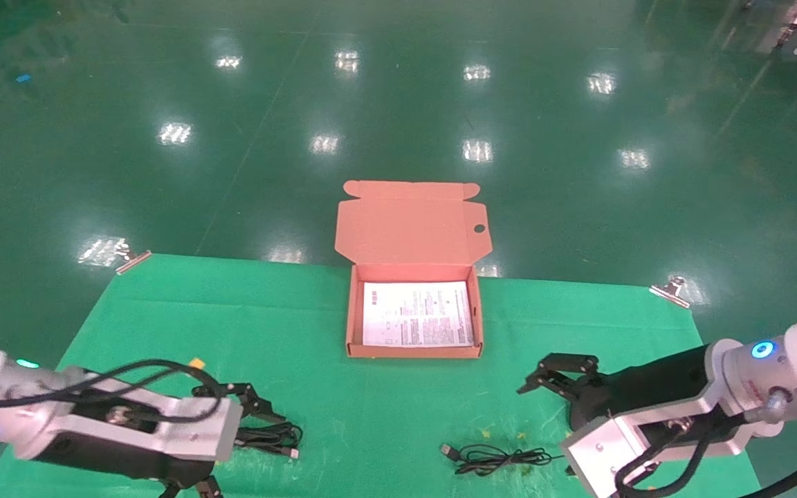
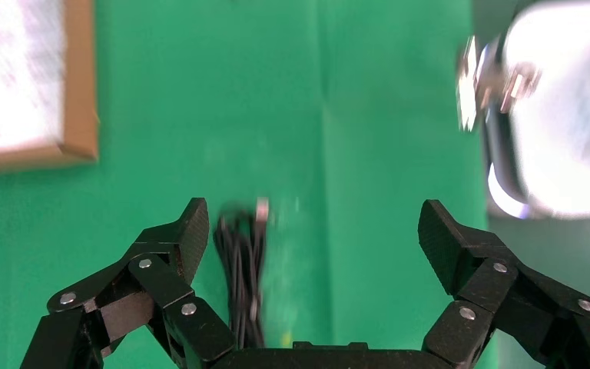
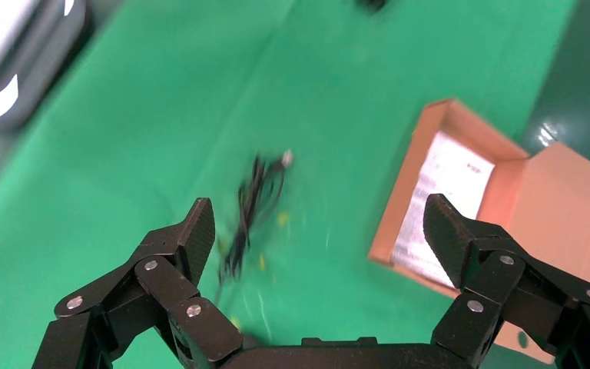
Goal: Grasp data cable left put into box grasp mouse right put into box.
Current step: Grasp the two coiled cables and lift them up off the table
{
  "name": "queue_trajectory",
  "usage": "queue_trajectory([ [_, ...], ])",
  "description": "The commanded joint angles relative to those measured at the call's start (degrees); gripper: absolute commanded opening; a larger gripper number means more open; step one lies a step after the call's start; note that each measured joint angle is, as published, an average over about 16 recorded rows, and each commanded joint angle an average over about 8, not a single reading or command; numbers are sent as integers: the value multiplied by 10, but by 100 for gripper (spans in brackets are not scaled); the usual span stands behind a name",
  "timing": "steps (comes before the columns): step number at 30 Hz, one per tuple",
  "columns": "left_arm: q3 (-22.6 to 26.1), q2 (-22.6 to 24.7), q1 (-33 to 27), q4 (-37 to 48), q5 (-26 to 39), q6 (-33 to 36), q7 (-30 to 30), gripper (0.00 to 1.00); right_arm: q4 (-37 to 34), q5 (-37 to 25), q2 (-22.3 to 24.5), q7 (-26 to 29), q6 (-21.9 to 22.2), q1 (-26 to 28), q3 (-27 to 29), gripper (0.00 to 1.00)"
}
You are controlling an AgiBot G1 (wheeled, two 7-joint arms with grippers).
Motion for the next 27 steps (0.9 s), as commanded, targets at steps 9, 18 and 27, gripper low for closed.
queue_trajectory([
  [9, 51, 36, -12, 17, 134, -45, 11, 100, -2, -122, -32, 1, 64, -36, -43, 100],
  [18, 75, 78, -7, 67, 208, -105, 9, 100, -13, -185, -57, 59, 113, -80, -59, 100],
  [27, 81, 133, -14, 206, 224, -151, 47, 100, -81, -211, -100, 109, 148, -99, -63, 100],
])
